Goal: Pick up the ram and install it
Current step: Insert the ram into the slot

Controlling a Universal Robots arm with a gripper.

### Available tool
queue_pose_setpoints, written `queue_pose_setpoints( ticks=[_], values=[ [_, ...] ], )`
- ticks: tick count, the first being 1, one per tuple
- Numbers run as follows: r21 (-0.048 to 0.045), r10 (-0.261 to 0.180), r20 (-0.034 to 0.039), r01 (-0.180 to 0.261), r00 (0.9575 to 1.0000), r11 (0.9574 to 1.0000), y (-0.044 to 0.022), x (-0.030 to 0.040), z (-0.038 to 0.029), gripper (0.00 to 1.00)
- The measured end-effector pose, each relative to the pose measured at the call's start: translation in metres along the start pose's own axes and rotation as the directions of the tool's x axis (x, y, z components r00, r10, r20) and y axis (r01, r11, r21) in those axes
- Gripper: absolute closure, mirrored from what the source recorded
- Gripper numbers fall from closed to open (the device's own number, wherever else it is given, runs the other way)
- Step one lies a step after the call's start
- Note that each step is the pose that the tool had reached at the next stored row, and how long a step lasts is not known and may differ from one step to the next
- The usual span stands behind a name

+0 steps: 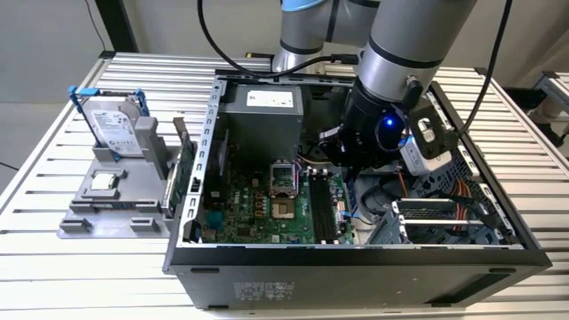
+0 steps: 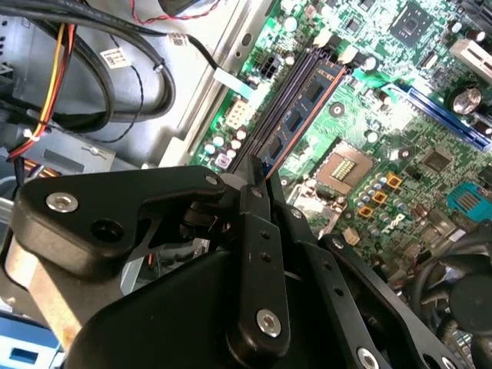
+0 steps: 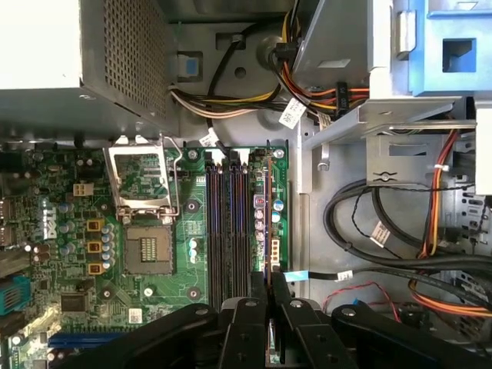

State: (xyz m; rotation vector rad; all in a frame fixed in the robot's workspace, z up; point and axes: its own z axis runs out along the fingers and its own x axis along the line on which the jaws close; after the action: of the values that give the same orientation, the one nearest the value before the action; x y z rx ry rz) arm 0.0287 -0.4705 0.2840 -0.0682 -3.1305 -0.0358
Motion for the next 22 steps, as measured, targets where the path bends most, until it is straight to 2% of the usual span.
queue_pose_setpoints(
  ticks=[22],
  values=[
    [-0.0003,0.0,-0.0003,0.0,1.0,1.0,-0.0001,0.0001,0.0036,1.0]
  ],
)
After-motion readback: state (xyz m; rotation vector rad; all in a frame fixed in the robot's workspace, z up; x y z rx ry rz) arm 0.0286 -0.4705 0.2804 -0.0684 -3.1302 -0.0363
